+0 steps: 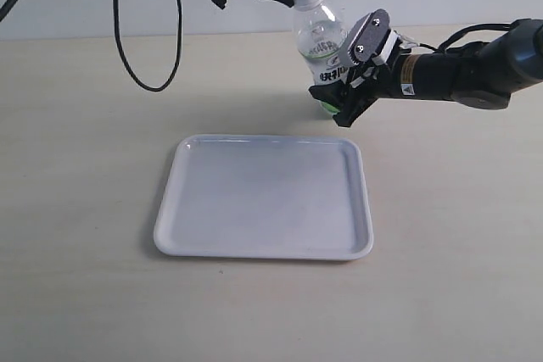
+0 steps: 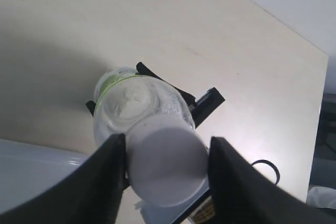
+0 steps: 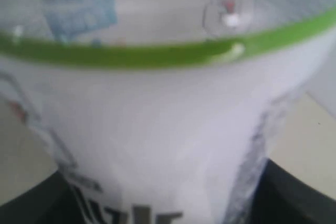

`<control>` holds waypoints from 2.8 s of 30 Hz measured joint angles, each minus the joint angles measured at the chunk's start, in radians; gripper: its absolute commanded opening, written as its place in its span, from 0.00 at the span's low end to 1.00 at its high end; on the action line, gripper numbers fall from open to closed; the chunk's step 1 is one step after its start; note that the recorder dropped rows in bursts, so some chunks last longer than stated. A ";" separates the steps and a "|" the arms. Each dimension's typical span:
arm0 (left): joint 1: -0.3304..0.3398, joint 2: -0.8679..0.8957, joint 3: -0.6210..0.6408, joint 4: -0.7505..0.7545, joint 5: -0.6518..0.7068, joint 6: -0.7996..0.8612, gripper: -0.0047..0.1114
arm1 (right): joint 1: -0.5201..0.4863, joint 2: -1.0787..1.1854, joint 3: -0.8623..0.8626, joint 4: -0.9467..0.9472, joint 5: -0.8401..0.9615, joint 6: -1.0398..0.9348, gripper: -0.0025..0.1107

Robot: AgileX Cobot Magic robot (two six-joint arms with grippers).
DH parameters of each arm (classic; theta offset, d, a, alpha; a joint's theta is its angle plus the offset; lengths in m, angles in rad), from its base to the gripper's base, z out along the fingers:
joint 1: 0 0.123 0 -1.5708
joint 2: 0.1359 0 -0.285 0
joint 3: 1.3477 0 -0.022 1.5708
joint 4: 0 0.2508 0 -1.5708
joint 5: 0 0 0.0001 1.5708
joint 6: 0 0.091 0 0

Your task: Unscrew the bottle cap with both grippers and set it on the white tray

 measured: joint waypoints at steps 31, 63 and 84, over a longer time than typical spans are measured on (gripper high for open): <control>0.004 0.008 -0.031 -0.025 -0.035 0.753 0.92 | -0.002 0.000 0.000 0.015 0.004 0.014 0.02; -0.048 0.034 -0.031 0.065 -0.066 1.084 0.65 | -0.002 0.000 0.000 0.015 0.004 0.012 0.02; -0.048 0.020 -0.031 0.067 -0.038 1.084 0.57 | -0.002 0.000 0.000 0.015 0.004 0.012 0.02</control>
